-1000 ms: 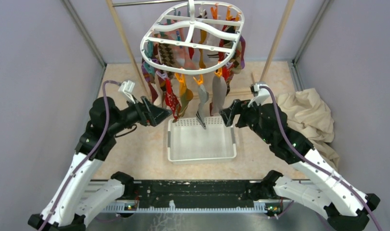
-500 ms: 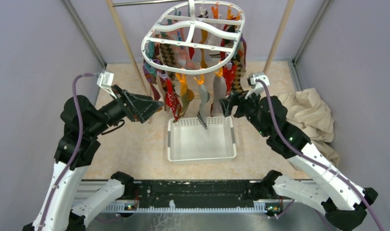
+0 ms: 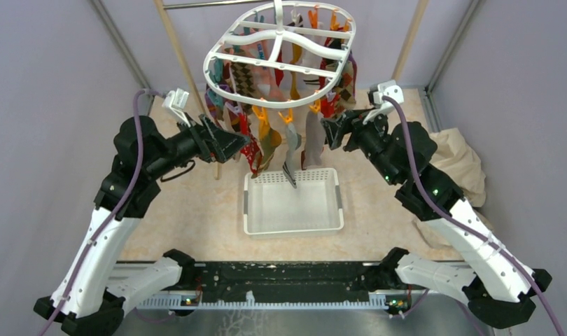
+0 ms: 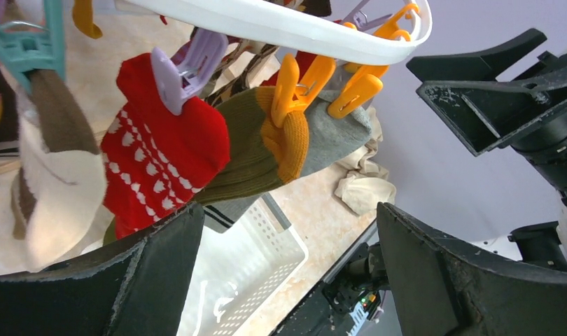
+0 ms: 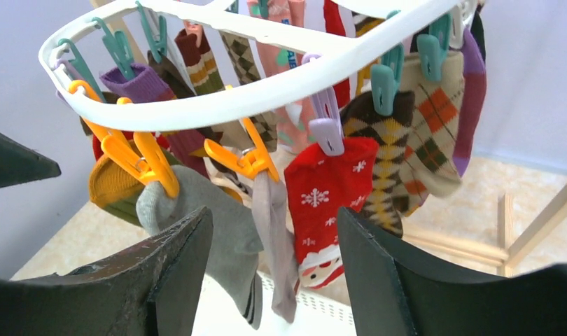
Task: Remove the socks clipped to the hanger
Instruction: Remove the sock from the hanger.
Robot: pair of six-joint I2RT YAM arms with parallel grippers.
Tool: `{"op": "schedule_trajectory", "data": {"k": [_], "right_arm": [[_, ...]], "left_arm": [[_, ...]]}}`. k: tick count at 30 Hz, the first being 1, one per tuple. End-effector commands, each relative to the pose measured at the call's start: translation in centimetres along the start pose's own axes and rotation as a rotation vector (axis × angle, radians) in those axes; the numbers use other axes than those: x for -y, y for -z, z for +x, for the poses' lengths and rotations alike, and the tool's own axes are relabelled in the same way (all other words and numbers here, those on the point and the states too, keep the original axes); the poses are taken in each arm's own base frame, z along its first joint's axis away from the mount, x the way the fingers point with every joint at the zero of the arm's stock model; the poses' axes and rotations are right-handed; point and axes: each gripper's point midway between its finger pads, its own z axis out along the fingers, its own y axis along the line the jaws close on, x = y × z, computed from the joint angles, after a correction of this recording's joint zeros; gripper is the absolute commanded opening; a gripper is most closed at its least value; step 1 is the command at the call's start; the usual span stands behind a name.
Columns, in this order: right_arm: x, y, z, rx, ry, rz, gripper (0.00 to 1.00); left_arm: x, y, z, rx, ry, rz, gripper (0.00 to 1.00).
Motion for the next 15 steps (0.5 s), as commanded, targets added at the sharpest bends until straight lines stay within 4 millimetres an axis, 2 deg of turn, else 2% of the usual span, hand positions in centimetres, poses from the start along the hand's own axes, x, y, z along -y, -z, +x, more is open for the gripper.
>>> {"op": "schedule_trajectory", "data": {"k": [1, 8, 13, 15], "right_arm": [[-1.1, -0.7, -2.6, 0.086, 0.053, -0.055, 0.65], [-1.8, -1.8, -2.9, 0.115, 0.089, -0.080, 0.60], [-1.7, -1.6, -2.8, 0.103, 0.078, -0.074, 0.62], [-1.5, -1.2, -2.3, 0.088, 0.073, -0.068, 0.63]], "left_arm": [[1.1, 0.1, -0.5, 0.025, -0.013, 0.007, 0.99], [1.6, 0.1, 1.8, -0.019, 0.011, 0.006, 0.99], [3.6, -0.8, 6.7, -0.115, 0.054, 0.051, 0.99], [5.4, -1.0, 9.2, -0.157, 0.042, 0.066, 0.99]]}}
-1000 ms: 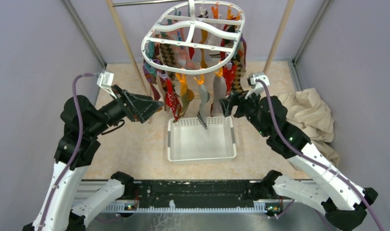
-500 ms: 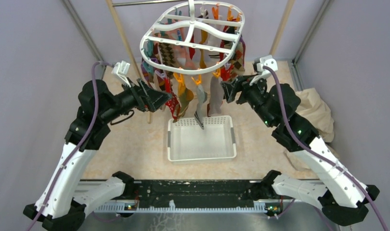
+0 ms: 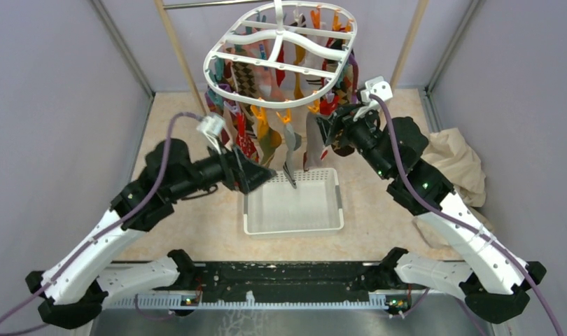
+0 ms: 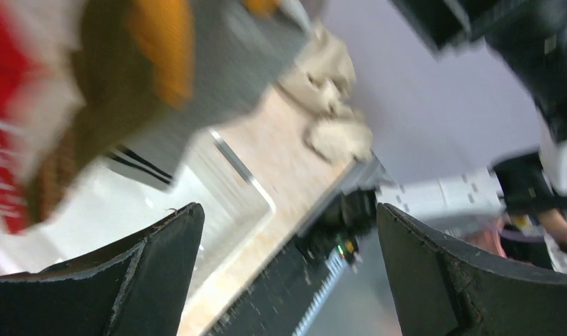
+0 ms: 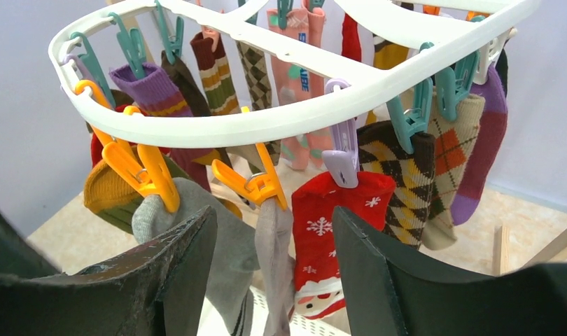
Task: Remove the socks clipped to the hanger
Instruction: Remove the sock from the hanger.
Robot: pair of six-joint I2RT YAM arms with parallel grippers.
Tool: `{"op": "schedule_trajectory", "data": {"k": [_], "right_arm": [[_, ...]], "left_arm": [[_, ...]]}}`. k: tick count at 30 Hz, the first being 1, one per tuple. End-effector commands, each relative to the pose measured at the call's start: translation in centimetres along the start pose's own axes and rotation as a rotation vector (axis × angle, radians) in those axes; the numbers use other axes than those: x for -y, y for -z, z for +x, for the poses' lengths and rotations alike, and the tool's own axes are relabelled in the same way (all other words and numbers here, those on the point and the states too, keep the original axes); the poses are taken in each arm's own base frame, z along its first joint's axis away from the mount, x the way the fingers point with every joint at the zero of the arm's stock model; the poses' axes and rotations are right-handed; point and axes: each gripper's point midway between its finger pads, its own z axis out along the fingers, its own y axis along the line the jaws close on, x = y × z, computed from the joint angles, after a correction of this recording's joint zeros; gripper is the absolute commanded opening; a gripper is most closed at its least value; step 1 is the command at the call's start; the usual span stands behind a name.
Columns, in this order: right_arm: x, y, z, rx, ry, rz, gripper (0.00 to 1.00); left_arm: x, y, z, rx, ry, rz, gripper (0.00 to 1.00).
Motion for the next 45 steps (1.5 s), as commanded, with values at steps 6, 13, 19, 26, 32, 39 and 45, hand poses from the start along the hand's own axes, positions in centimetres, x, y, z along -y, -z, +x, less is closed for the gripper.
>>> {"op": "schedule_trajectory", "data": {"k": [6, 13, 19, 26, 32, 39, 45], "right_arm": [[1.0, 2.5, 0.1, 0.016, -0.042, 0.034, 0.63], [2.3, 5.0, 1.1, -0.019, -0.076, 0.081, 0.63], [3.1, 6.9, 2.4, -0.055, -0.086, 0.109, 0.63], [3.3, 7.2, 3.6, -0.071, -0.099, 0.118, 0.63], [3.6, 7.3, 4.7, -0.083, -0.101, 0.133, 0.63], [3.9, 7.4, 5.5, -0.110, -0.078, 0.144, 0.63], [4.1, 7.9, 6.1, -0.120, -0.078, 0.148, 0.63]], "left_arm": [[5.8, -3.0, 10.5, -0.117, -0.116, -0.128, 0.99], [4.4, -4.7, 17.0, -0.016, -0.247, -0.348, 0.99], [-0.7, -5.9, 17.2, 0.188, -0.260, -0.521, 0.99], [-3.3, -10.2, 17.4, 0.267, -0.413, -0.470, 0.99], [-2.5, -13.0, 19.0, 0.242, -0.500, -0.514, 0.90], [-3.6, -14.1, 20.2, 0.295, -0.484, -0.629, 0.93], [-6.7, -15.9, 18.7, 0.313, -0.480, -0.702, 0.88]]}}
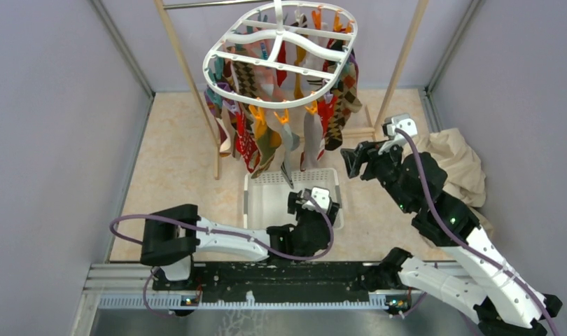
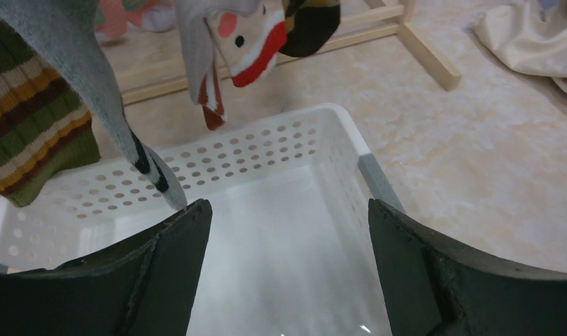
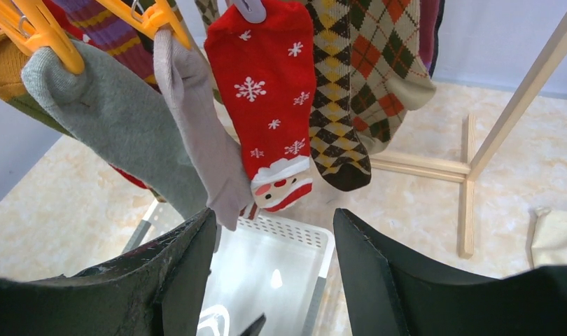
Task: Remove the socks clipped to the hanger
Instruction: Remove the sock from the hanger.
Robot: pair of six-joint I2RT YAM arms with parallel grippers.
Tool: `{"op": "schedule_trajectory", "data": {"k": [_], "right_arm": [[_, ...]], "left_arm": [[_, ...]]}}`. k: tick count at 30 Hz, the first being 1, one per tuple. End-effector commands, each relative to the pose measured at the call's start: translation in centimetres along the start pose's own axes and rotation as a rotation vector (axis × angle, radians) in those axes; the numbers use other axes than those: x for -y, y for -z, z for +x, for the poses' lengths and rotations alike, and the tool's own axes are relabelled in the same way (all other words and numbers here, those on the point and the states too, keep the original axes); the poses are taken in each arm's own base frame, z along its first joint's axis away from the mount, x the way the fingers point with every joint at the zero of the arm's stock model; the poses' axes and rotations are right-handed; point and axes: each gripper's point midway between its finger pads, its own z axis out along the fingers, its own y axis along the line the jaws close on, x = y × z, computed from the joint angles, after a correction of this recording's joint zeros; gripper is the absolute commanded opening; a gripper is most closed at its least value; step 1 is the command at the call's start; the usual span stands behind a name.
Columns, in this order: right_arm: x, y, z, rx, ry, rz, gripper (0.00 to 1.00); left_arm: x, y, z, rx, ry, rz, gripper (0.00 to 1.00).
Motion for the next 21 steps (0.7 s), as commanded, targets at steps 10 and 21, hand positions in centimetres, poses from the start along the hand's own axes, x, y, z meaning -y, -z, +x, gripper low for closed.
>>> {"op": "schedule_trajectory", "data": {"k": [10, 21], "right_arm": [[0.1, 0.2, 0.9, -0.014, -0.030, 0.003, 0.62], [-0.1, -0.4, 1.5, -0.039, -0.022, 0.005, 0.62]], "left_arm": [[-2.9, -3.9, -3.2, 0.247, -0.098, -0.085, 0.94], [-4.1, -6.7, -1.0, 0.214, -0.178, -0.115, 0.93]]}}
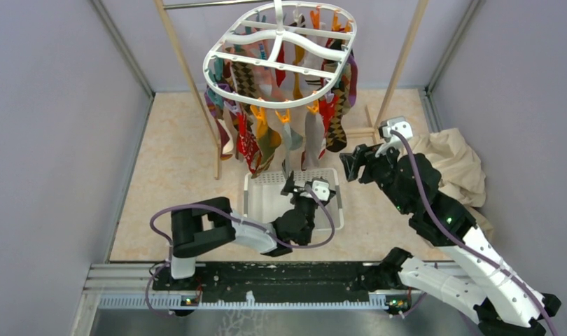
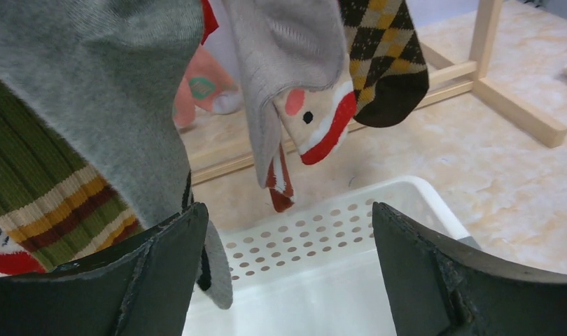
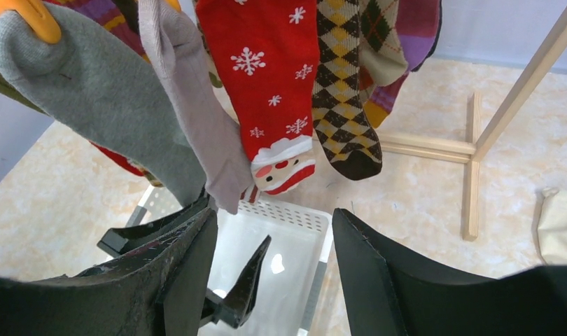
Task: Remove the socks clipped to the hanger
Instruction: Remove the sock from the hanger.
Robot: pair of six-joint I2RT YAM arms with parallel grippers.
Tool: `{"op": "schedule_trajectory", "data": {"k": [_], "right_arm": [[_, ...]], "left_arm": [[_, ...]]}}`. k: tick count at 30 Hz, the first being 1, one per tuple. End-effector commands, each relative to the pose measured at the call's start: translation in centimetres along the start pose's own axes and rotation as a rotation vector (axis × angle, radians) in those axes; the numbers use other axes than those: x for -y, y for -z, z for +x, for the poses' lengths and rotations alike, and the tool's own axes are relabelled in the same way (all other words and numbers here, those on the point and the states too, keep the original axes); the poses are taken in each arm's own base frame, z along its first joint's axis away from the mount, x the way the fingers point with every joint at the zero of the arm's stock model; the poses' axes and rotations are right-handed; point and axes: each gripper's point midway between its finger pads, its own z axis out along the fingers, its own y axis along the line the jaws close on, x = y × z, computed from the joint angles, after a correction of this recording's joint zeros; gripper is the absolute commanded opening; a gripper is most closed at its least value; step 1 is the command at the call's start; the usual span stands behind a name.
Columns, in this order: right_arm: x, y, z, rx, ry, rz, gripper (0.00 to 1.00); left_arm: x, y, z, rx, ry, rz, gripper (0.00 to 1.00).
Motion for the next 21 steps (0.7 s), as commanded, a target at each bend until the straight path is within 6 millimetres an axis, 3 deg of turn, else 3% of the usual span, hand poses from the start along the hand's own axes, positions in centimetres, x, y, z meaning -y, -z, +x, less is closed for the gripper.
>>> {"op": "schedule_trajectory", "data": {"k": [1, 5, 12, 18, 21], "right_arm": [[-0.4, -0.4, -0.3, 0.005, -0.009, -0.007, 0.62], [-0.3, -0.5, -0.2, -0.001, -0.007, -0.001, 0.62], [-0.2, -0.3, 0.1, -0.005, -0.011, 0.001, 0.62], [0.0, -0.1, 0.2, -0.005, -0.014, 0.006, 0.62], [0.1, 0.1, 0.3, -0.006, -0.015, 0.008, 0.62]], "left_arm": [[-0.1, -1.2, 0.4, 0.019, 0.000, -0.008, 0.91], [-0.1, -1.8, 0.9, 0.013, -0.008, -0.007, 0.81], [0.2, -2.8, 1.0, 0.000, 0.000, 0.019, 0.74], [1.0, -3.6, 1.1, -0.011, 0.011, 0.045, 0.63], [1.0, -4.1, 1.1, -0.016, 0.025, 0.060, 0.52]]}}
